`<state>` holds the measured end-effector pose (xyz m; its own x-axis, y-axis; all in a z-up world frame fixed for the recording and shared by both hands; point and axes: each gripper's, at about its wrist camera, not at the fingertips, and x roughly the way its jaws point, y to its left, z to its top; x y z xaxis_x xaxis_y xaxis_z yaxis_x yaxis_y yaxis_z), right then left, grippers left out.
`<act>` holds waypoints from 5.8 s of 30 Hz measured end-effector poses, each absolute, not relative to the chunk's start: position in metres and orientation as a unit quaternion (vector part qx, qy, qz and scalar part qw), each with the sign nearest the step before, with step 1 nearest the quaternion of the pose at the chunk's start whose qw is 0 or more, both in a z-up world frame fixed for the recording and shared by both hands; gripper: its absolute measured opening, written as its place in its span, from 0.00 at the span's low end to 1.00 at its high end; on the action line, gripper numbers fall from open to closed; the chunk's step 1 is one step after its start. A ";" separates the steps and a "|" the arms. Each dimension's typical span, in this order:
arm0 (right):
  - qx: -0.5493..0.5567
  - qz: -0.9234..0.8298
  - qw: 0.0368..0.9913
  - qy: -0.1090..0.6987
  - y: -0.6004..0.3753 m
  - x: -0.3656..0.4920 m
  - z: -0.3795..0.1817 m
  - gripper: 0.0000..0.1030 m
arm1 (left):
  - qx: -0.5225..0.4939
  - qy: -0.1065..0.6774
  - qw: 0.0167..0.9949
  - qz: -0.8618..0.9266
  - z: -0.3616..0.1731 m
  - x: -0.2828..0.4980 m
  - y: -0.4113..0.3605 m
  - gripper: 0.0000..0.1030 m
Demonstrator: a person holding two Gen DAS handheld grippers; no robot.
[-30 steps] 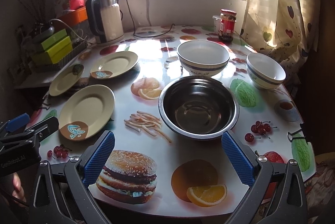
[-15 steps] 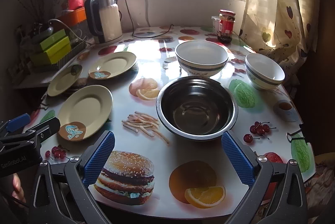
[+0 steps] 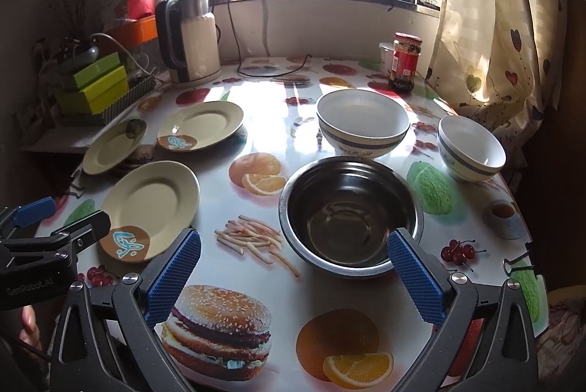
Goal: Organize plates and bowls
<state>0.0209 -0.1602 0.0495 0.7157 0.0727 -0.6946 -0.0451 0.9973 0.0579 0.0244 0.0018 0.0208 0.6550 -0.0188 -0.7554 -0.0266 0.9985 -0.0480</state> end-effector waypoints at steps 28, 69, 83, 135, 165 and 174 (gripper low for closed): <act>0.028 0.083 0.899 0.429 -0.110 0.204 0.034 0.78 | -0.118 0.468 0.875 -0.048 0.003 0.185 0.061 0.55; 0.088 0.096 0.862 0.489 -0.110 0.271 -0.016 0.25 | -0.135 0.505 0.852 -0.033 -0.035 0.250 0.062 0.33; 0.091 0.106 0.862 0.488 -0.106 0.272 -0.017 0.14 | -0.145 0.502 0.852 -0.025 -0.035 0.248 0.066 0.23; 0.104 0.141 0.871 0.459 -0.106 0.150 0.030 0.14 | -0.136 0.456 0.879 -0.016 0.010 0.116 0.070 0.23; 0.087 0.150 0.858 0.483 -0.092 0.117 -0.001 0.14 | -0.139 0.480 0.866 0.002 -0.022 0.081 0.075 0.23; 0.083 0.146 0.855 0.490 -0.090 0.116 -0.008 0.14 | -0.137 0.486 0.863 0.005 -0.026 0.080 0.074 0.23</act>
<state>0.1158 -0.0902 -0.0076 0.4762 0.3315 -0.8145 -0.1683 0.9435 0.2856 0.0797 0.0738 -0.0264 0.5274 -0.1248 -0.8404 -0.1409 0.9626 -0.2314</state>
